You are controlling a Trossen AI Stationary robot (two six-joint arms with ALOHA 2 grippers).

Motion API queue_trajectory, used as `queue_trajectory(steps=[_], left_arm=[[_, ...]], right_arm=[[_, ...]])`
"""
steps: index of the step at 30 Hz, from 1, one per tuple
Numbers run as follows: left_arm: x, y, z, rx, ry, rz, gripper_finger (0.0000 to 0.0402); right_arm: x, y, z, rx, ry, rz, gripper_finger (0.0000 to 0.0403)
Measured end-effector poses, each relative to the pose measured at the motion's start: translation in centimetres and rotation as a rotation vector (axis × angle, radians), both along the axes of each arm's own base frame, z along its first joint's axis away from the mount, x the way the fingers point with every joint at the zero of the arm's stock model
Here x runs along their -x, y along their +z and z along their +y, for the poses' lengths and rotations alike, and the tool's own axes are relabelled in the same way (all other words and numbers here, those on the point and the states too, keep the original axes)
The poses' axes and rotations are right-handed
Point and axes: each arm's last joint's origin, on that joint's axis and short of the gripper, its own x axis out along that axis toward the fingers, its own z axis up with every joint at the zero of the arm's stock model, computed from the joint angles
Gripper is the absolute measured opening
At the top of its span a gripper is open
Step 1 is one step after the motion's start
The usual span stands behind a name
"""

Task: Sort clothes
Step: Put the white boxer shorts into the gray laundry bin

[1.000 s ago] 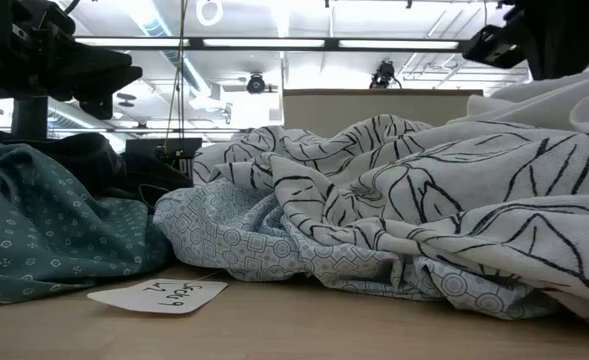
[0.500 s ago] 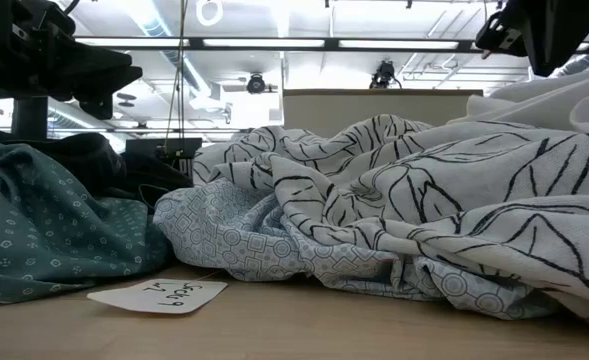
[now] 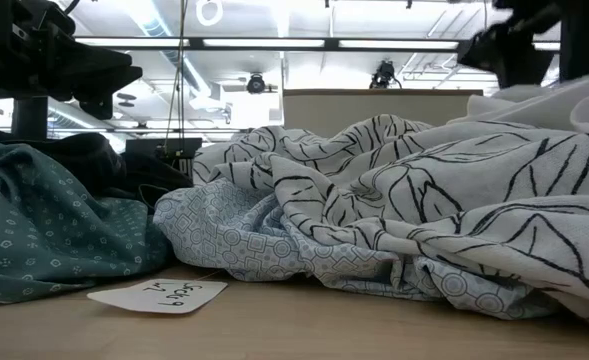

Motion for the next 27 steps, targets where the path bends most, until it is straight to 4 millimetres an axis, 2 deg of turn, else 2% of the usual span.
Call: queue_trajectory(steps=[3, 5, 8, 9, 15, 27], left_arm=[[0.0, 0.0, 0.0, 0.0, 0.0, 0.0, 0.0136], [0.0, 0.0, 0.0, 0.0, 0.0, 0.0, 0.0136], [0.0, 0.0, 0.0, 0.0, 0.0, 0.0, 0.0136], [0.0, 0.0, 0.0, 0.0, 0.0, 0.0, 0.0136], [0.0, 0.0, 0.0, 0.0, 0.0, 0.0, 0.0136], [0.0, 0.0, 0.0, 0.0, 0.0, 0.0, 0.0136]], right_arm=[[-0.3, -0.7, 0.2, 0.013, 0.014, 0.025, 0.0201], [-0.2, -0.7, 0.2, -0.001, 0.028, 0.036, 0.0143], [0.3, -0.3, 0.1, -0.026, 0.033, 0.059, 0.0035], [0.5, 0.0, 0.0, -0.029, 0.031, 0.061, 0.0021], [2.5, 2.2, -1.2, -0.018, -0.038, 0.039, 0.0008], [6.0, 7.1, -3.8, 0.043, -0.157, -0.246, 0.0004]])
